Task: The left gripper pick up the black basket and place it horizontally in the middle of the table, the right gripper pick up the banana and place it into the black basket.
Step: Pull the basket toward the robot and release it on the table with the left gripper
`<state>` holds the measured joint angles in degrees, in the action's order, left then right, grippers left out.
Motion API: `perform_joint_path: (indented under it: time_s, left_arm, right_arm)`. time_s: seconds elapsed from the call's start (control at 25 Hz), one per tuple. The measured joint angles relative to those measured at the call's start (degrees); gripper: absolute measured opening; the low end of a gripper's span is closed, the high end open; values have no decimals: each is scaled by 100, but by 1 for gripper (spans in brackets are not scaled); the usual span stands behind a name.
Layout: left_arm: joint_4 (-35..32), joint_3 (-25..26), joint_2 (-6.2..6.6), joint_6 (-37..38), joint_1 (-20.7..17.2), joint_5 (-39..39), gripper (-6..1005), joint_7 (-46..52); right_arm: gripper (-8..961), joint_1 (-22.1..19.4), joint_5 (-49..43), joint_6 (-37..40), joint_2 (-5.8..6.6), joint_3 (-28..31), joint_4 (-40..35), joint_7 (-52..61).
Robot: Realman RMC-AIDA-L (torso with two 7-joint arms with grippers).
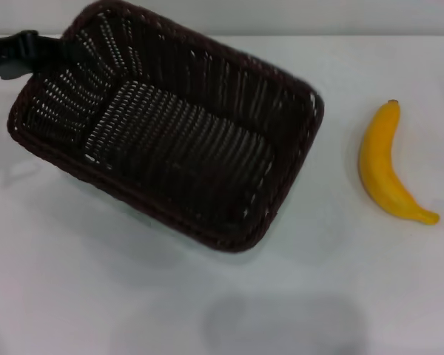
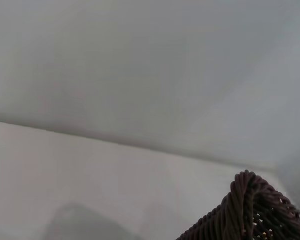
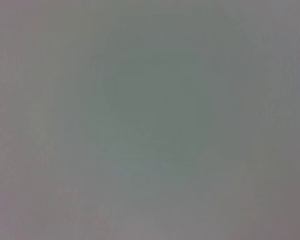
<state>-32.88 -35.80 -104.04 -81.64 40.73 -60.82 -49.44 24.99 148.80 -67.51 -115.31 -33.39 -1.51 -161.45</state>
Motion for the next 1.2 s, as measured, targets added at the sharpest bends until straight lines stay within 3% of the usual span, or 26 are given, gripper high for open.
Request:
perform_joint_path:
  time_s: [0.24,0.48,0.52,0.56,0.8,1.2]
  left_arm:
    - [46,213,-186,113,-452,-603,207,465]
    - [114,245,-566,828,-830,-1045,207,529]
    - [223,245,-720,1074,-888,-1285,207,404]
    - [232,246,-730,1084,-892,-1295,207,391]
    - [400,204,-1088,1482,-915,-1424,206,190]
    - [624,170,-1188,1687,-773,-1162,285,79]
  right_arm:
    - [873,-10,0,104,7,0,-82,0]
    - [873,-8,-16,315,24,0,-168,-19]
    - [873,-20,-15,359,24,-1,-208,-19]
    - [873,-29,-13,381,24,0,-233,-17]
    - [873,-24,-6,426,19,0,-244,-15]
    - [873,14,-36,466,18,-4,-245,-10]
